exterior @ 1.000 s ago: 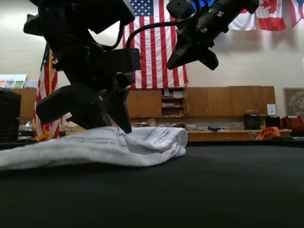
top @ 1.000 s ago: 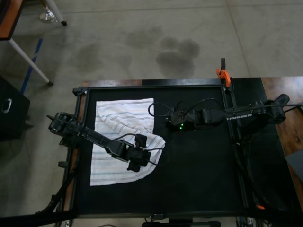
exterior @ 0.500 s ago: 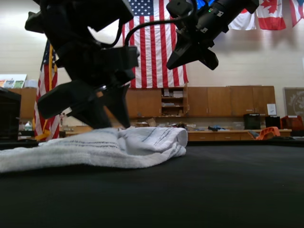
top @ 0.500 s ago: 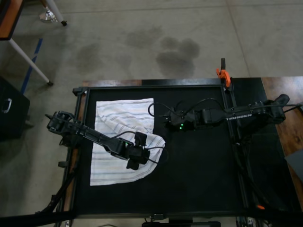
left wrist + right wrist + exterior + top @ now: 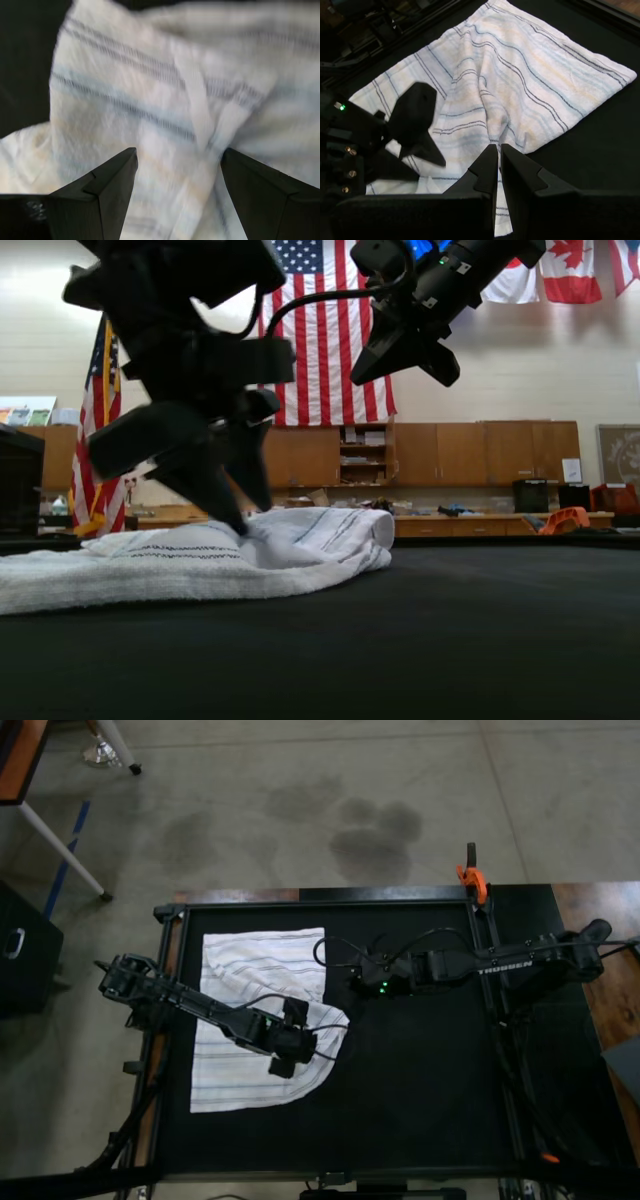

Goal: Fold the towel

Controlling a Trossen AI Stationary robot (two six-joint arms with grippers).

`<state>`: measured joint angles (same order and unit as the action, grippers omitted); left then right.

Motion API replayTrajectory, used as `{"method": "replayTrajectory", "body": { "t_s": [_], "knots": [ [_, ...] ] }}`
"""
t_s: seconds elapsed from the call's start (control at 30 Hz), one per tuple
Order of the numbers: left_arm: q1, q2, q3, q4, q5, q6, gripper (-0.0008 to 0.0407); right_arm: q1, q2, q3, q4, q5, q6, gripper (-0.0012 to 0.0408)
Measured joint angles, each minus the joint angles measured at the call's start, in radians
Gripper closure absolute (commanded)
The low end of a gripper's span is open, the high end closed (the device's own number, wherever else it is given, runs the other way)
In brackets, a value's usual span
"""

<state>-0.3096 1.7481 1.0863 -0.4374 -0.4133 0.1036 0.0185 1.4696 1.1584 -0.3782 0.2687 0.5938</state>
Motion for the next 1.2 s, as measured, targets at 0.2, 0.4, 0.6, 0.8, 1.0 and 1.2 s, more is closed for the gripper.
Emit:
{"method": "replayTrajectory", "body": {
  "t_s": [0.2,0.4,0.6,0.8,1.0,1.2],
  "knots": [
    [-0.010,0.002,0.000,0.034,0.018,-0.017,0.0167,0.000,0.000,0.000,0.000,0.000,0.000,0.0391],
    [-0.014,0.006,-0.002,0.051,0.023,-0.034,0.0167,0.000,0.000,0.000,0.000,0.000,0.000,0.0391],
    [-0.027,0.033,-0.006,0.071,0.047,-0.046,0.0167,0.000,0.000,0.000,0.000,0.000,0.000,0.0391],
    [-0.050,0.067,-0.007,0.085,0.052,-0.045,0.0167,0.000,0.000,0.000,0.000,0.000,0.000,0.0391],
    [-0.048,0.103,-0.007,0.147,0.027,-0.009,0.0167,0.000,0.000,0.000,0.000,0.000,0.000,0.0391],
    [-0.049,0.111,-0.007,0.154,-0.048,-0.003,0.0167,0.000,0.000,0.000,0.000,0.000,0.000,0.0391]
  ]
}}
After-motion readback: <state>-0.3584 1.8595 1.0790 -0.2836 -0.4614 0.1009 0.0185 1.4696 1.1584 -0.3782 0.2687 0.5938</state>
